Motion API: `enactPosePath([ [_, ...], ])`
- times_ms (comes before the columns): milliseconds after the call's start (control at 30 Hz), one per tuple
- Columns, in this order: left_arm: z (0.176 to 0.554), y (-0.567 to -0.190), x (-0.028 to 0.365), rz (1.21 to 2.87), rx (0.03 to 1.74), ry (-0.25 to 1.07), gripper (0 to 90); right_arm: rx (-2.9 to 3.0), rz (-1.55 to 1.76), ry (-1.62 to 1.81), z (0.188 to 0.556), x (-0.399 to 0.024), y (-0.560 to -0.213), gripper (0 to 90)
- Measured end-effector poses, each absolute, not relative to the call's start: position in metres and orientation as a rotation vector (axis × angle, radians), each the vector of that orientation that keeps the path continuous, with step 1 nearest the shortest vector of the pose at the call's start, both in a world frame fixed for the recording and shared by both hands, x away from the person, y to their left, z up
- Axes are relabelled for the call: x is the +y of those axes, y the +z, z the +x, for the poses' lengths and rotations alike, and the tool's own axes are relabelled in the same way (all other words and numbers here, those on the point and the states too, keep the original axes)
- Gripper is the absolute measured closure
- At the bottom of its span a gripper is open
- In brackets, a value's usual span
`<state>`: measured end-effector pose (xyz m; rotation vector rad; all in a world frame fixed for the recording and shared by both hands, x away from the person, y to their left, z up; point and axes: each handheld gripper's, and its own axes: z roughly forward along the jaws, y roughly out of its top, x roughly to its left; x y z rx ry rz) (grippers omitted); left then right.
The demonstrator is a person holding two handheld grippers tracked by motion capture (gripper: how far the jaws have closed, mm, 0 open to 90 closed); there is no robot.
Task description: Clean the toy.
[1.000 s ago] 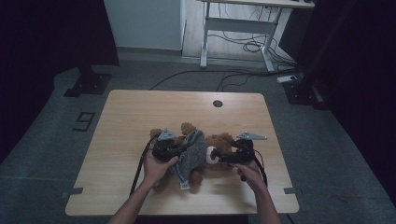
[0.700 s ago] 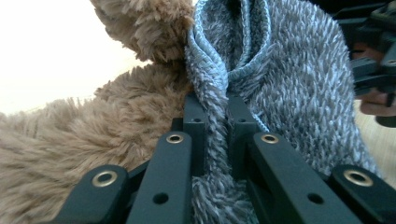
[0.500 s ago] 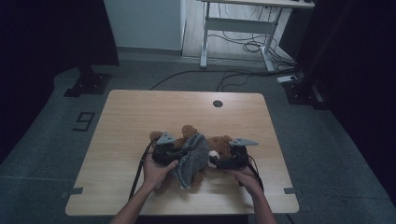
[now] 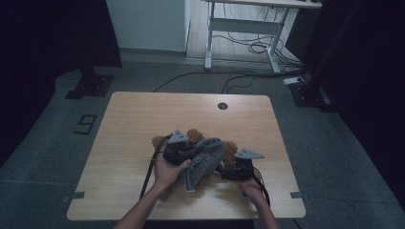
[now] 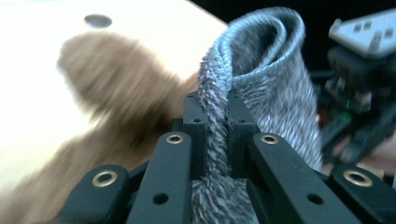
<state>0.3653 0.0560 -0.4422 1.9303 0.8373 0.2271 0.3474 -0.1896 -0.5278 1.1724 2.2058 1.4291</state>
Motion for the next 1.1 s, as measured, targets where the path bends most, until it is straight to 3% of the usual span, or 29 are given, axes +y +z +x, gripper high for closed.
enactPosePath([
  [200,0.392,-0.433,0.01,1.954,0.855,0.251,81.2,2.19,1.128,1.431,0.343,-0.191,-0.527,30.1],
  [400,0.408,-0.455,-0.005,2.051,0.911,0.264,81.2,2.179,1.1,1.41,0.34,-0.19,-0.527,30.2],
  [667,0.401,-0.455,0.039,2.028,0.959,0.335,81.3,2.156,1.145,1.4,0.34,-0.188,-0.527,29.9],
  [967,0.387,-0.445,0.115,1.971,1.033,0.447,81.2,2.143,1.154,1.389,0.34,-0.188,-0.527,30.0],
  [1100,0.386,-0.453,0.152,1.948,1.116,0.435,81.1,2.139,1.146,1.383,0.341,-0.187,-0.527,30.0],
])
